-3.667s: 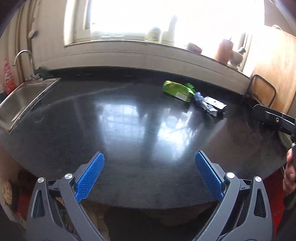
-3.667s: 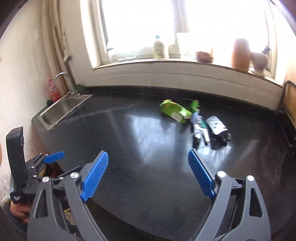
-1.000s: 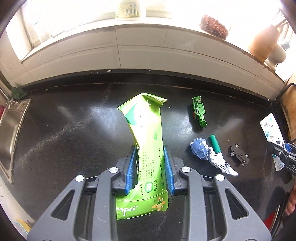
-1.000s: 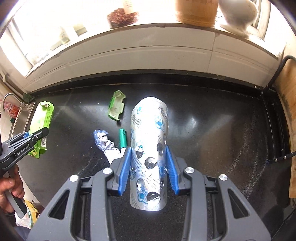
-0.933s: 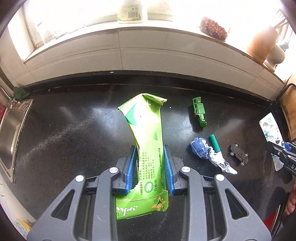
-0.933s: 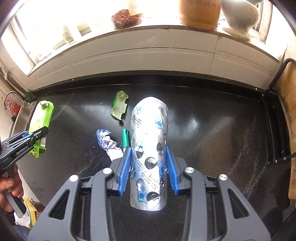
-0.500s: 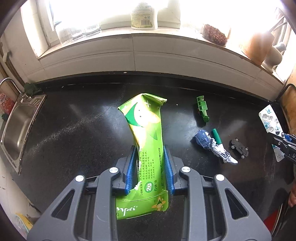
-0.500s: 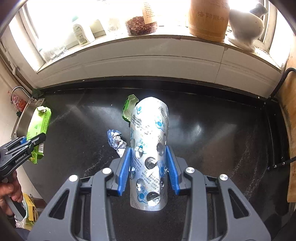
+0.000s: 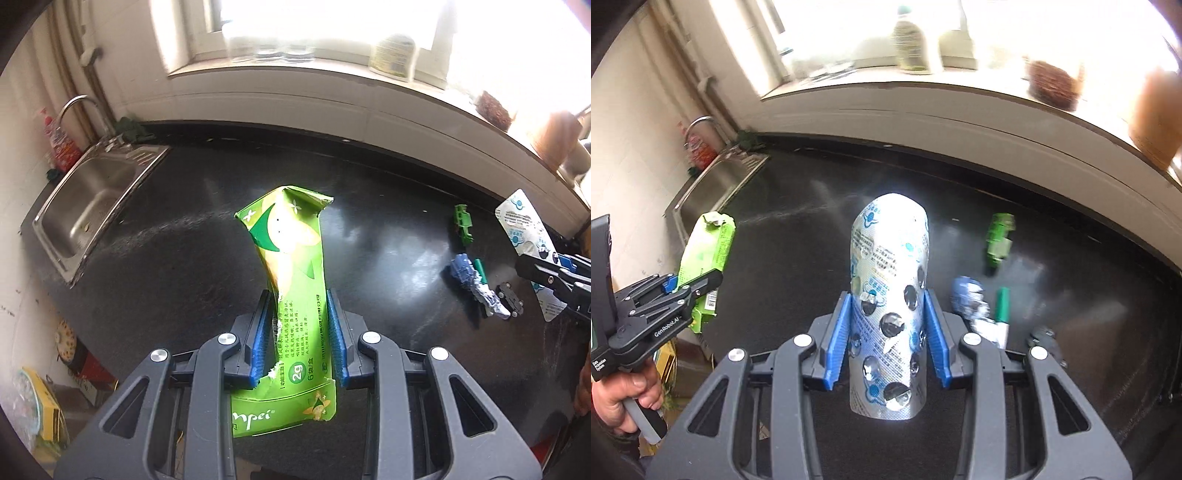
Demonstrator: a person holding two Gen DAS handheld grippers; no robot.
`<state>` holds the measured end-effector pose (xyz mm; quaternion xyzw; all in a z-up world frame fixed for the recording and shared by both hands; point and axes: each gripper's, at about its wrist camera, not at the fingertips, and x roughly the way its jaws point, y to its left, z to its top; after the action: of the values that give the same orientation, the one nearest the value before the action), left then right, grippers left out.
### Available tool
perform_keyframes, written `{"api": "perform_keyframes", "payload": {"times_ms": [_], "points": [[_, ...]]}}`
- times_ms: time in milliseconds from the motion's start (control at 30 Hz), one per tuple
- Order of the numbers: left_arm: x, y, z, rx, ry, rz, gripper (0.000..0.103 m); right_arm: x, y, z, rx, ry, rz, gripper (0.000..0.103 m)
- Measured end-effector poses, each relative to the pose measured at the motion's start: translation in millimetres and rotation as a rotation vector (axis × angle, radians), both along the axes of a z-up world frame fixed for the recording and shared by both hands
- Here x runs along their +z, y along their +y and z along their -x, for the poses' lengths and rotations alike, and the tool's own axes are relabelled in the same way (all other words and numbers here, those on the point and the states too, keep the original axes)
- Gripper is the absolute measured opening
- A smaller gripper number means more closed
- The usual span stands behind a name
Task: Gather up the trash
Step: 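Carry the blister pack and juice box down over the bin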
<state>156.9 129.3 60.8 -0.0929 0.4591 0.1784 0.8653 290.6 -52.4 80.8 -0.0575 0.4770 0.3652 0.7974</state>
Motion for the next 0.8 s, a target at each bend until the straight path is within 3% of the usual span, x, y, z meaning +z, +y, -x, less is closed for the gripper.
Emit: {"api": "perform_keyframes", "payload": {"times_ms": [133, 333, 467, 667, 800], "points": [[-4.6, 50.4, 59.9, 0.161, 0.008, 0.007, 0.029, 5.1, 85.5, 37.9, 0.221, 0.012, -0.025, 0.04], [-28.2, 120.9, 161.5, 0.439, 0.052, 0.03, 0.029, -3.5, 226.0, 134.2, 0.598, 0.051, -0.006, 0.04], [-51.5, 159.8, 220.6, 0.603, 0.088, 0.076, 0.029, -12.5, 296.3, 203.4, 0.796, 0.074, 0.025, 0.041], [-99.9, 206.5, 286.8, 0.749, 0.135, 0.153, 0.029, -38.0, 373.6, 287.8, 0.965, 0.149, 0.076, 0.042], [-145.0, 233.6, 320.4, 0.806, 0.137, 0.247, 0.029, -69.3, 418.4, 330.4, 1.01, 0.22, 0.134, 0.042]]}}
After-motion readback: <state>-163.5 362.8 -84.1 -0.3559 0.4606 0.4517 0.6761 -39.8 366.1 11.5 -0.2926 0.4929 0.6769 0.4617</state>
